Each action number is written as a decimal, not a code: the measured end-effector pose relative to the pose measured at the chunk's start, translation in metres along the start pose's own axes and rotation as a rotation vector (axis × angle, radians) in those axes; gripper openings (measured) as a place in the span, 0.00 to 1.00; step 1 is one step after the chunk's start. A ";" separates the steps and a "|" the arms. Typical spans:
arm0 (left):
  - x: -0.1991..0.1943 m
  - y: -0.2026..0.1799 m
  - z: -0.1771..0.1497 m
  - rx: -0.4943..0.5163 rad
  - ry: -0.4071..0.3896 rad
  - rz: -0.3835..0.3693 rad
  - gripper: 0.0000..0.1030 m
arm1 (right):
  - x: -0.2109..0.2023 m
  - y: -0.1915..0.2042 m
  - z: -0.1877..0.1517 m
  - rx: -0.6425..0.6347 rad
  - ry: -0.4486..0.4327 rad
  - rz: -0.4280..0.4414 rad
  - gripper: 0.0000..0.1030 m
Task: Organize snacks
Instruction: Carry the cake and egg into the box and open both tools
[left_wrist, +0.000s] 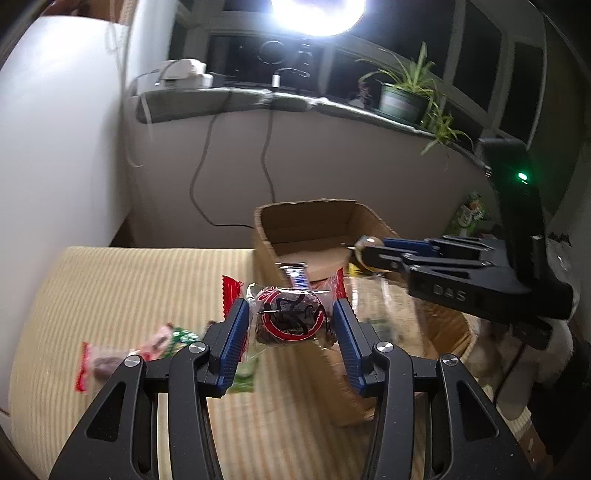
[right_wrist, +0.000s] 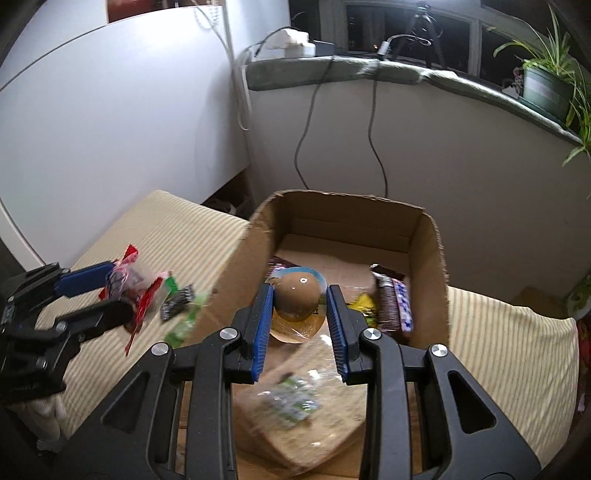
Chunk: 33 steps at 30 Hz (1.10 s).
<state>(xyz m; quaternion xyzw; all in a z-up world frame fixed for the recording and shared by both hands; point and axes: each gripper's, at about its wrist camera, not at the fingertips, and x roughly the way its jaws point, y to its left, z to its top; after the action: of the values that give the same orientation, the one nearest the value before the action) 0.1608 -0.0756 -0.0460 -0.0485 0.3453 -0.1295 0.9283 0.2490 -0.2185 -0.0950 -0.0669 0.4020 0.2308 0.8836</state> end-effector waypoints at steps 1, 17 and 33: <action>0.003 -0.005 0.001 0.009 0.004 -0.008 0.45 | 0.001 -0.005 0.000 0.005 0.002 -0.007 0.29; 0.027 -0.055 -0.003 0.077 0.061 -0.077 0.45 | 0.008 -0.048 -0.005 0.055 0.031 -0.046 0.29; 0.030 -0.059 -0.001 0.073 0.072 -0.073 0.52 | 0.005 -0.052 -0.006 0.067 0.027 -0.061 0.47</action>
<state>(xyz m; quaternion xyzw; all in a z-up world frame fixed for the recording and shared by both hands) 0.1701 -0.1410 -0.0549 -0.0224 0.3715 -0.1776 0.9110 0.2715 -0.2646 -0.1066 -0.0528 0.4192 0.1895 0.8863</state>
